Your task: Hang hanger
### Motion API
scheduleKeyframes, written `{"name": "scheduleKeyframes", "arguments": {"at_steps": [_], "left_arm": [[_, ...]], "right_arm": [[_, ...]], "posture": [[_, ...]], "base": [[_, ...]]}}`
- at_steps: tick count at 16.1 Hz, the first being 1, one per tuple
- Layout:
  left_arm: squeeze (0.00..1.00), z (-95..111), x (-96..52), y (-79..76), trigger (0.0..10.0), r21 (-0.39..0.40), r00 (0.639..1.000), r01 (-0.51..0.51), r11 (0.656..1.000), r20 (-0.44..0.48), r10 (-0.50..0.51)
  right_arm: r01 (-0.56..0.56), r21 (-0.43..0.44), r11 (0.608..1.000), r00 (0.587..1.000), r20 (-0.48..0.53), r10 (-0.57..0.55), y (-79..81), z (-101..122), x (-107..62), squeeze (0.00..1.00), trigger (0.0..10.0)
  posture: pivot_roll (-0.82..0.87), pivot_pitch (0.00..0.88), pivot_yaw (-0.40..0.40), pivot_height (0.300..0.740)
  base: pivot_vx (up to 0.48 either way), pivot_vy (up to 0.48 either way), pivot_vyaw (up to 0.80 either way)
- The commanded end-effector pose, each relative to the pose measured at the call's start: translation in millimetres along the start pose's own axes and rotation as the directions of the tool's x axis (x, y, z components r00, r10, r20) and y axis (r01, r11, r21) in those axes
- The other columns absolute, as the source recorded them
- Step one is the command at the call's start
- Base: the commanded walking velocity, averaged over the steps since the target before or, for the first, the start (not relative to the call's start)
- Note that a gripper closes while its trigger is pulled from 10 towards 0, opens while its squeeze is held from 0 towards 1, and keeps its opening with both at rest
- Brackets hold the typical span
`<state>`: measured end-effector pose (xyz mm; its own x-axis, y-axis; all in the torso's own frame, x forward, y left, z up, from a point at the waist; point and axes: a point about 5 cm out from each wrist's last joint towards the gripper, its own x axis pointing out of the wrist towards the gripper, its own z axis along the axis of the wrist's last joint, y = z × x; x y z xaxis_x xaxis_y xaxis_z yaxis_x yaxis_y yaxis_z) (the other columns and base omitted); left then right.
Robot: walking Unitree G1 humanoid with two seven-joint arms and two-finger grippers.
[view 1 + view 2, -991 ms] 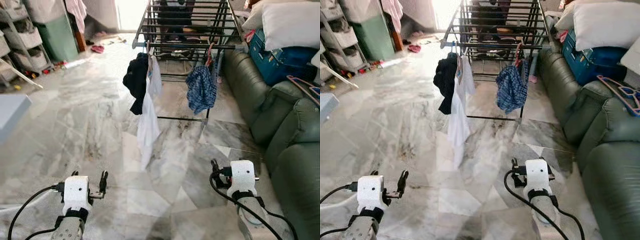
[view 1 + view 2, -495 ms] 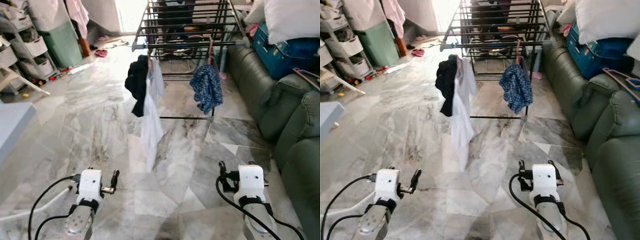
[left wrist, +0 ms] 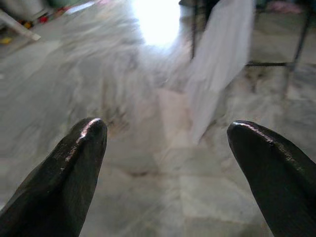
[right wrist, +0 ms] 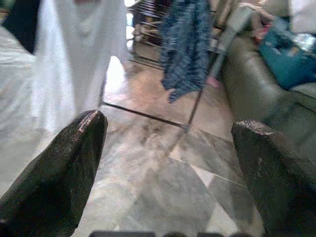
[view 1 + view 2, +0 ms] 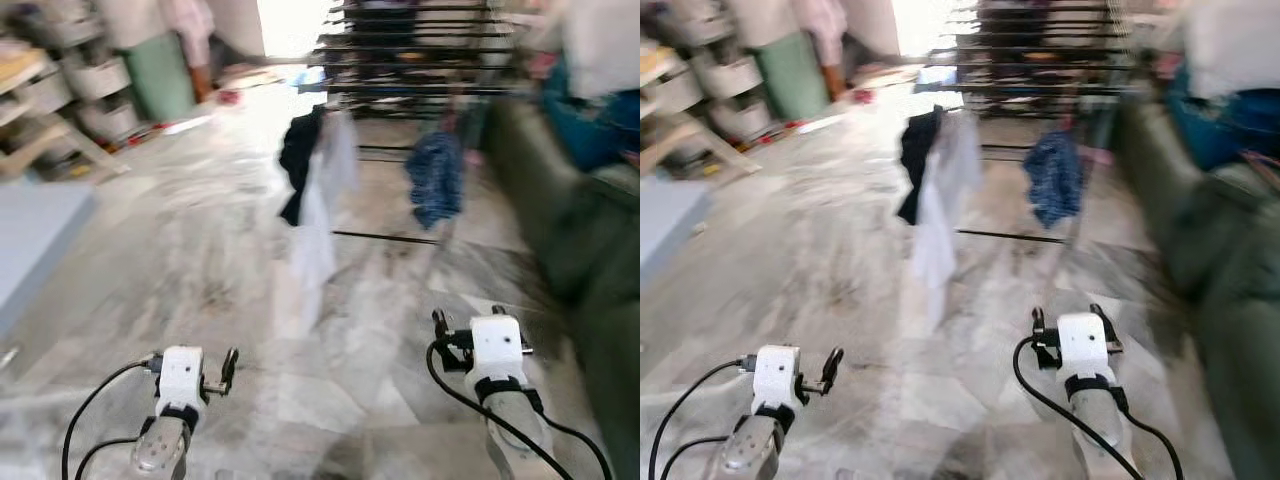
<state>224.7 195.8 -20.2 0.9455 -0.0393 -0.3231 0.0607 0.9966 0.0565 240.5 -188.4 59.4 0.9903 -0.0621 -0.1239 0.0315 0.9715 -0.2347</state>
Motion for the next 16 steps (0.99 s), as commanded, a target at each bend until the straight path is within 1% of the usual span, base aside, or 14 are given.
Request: {"name": "scheduleKeyframes", "arguments": {"at_steps": [1,3,7,13,14,16], "left_arm": [[0.0,3,3.0,3.2,10.0,-0.002,1.0,-0.006,1.0,0.017,0.006],[0.0,3,4.4,3.8,10.0,0.002,1.0,-0.001,1.0,0.021,0.001],[0.0,4,7.7,3.8,10.0,0.006,1.0,0.017,1.0,0.026,-0.017],[0.0,9,11.9,-2.6,10.0,0.021,0.998,0.029,0.999,0.049,-0.03],[0.0,10,12.1,-4.0,10.0,0.026,0.998,0.032,0.999,0.054,-0.033],[0.0,13,12.4,-7.0,10.0,0.03,0.997,0.034,0.999,0.074,-0.036]], "right_arm": [[-0.007,-0.002,1.0,1.0,0.006,0.007,1.0,2,-0.3,0.07,10.0],[-0.012,-0.007,1.0,1.0,0.0,0.012,0.4,0,-2.2,0.07,10.0],[-0.009,-0.005,1.0,1.0,-0.002,0.009,0.9,0,-2.4,0.07,10.0],[-0.019,-0.008,1.0,1.0,0.006,0.019,2.4,1,-1.9,0.07,10.0],[-0.021,-0.011,1.0,1.0,0.009,0.021,2.5,1,-1.7,0.08,10.0],[-0.024,-0.011,1.0,1.0,0.012,0.024,3.3,1,-1.0,0.07,10.0]], "posture": [[-0.14,0.0,0.068,0.74],[-0.15,0.0,0.072,0.74],[-0.16,0.0,0.082,0.74],[-0.16,0.0,0.084,0.74],[-0.16,0.0,0.084,0.74],[-0.15,0.0,0.084,0.74]], "base": [[0.0,0.296,0.71],[0.0,0.294,0.5],[0.0,0.32,0.0],[0.0,0.325,0.0],[0.0,0.247,0.66],[0.0,0.0,0.76]]}}
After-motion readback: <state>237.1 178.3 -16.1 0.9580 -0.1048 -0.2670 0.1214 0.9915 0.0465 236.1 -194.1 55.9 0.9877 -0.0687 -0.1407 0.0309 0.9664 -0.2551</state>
